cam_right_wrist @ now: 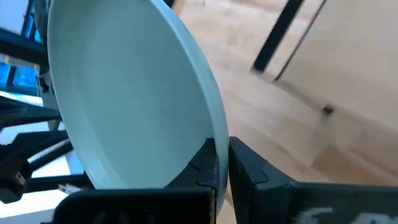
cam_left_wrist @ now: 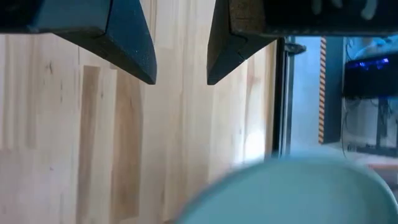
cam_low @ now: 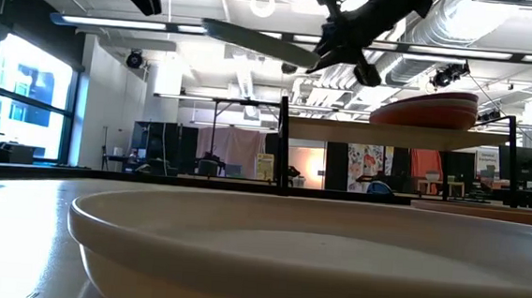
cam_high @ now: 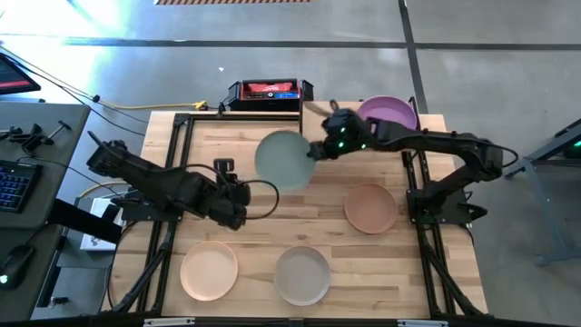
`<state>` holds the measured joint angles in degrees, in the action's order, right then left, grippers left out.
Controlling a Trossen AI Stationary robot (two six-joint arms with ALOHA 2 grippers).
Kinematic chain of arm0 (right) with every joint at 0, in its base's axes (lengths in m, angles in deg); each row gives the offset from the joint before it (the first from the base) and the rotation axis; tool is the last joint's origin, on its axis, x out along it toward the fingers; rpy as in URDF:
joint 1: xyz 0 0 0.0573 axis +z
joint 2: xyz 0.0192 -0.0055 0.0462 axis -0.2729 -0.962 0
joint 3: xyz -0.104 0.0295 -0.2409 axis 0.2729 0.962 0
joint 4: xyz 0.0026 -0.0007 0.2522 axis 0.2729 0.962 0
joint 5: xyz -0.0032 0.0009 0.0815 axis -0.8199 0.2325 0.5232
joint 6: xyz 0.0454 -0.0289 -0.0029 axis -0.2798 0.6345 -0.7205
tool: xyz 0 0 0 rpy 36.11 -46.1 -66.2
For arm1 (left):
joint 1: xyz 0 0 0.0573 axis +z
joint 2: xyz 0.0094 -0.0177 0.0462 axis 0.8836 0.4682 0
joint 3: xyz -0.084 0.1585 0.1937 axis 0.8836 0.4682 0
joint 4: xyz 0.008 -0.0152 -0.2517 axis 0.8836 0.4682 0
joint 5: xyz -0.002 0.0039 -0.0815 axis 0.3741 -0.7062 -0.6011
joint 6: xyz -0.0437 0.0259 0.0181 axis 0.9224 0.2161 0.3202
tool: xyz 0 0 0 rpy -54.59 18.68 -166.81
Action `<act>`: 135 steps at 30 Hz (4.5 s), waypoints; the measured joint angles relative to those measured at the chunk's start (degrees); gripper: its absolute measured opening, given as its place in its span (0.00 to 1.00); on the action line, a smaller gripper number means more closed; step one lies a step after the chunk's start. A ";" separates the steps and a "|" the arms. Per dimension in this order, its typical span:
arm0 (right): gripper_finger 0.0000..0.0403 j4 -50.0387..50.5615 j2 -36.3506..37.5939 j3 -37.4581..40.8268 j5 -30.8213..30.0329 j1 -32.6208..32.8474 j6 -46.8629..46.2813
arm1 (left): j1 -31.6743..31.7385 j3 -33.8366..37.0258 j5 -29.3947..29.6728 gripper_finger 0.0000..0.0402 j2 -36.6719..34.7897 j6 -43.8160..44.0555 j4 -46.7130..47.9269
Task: Place and stack plates onto a shelf
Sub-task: Put the blue plate on the shelf, then stack the light orange plate on top of the blue plate on the shelf
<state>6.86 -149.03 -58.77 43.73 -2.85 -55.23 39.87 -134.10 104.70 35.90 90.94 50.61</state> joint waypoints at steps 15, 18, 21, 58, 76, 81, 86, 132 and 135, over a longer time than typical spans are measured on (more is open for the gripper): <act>0.00 3.70 6.00 0.00 2.80 -17.50 10.78 | 6.31 0.00 0.94 0.33 -1.95 4.81 1.02; 0.00 3.74 6.00 0.00 4.50 -20.18 15.69 | 7.18 0.00 0.94 0.33 -1.94 4.93 0.86; 0.00 3.74 6.00 0.00 6.79 -22.58 21.37 | 7.90 0.00 0.93 0.33 -1.94 5.14 0.86; 0.00 12.57 3.08 0.00 -2.61 -30.02 50.29 | 14.38 0.00 0.93 0.33 -1.92 2.16 -1.11; 0.00 13.97 1.92 0.00 -9.26 -30.15 47.67 | 15.83 0.00 0.91 0.33 -1.92 1.24 -1.07; 0.00 14.06 1.92 0.00 -9.23 -30.02 47.49 | 15.82 0.00 0.91 0.33 -1.90 1.24 -1.07; 0.00 14.23 1.92 0.00 -8.43 -30.04 47.71 | 15.82 0.00 0.90 0.33 -1.87 1.24 -1.07; 0.23 58.96 2.31 -15.01 5.25 -6.70 36.46 | 16.57 0.00 -13.44 0.33 -1.87 19.95 -0.43; 0.23 58.88 2.29 -12.15 5.24 0.26 31.92 | 16.57 0.00 -14.15 0.33 -1.87 21.60 1.07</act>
<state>65.74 -146.74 -70.92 48.97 -2.60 -23.32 56.43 -134.10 90.55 34.02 112.54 51.69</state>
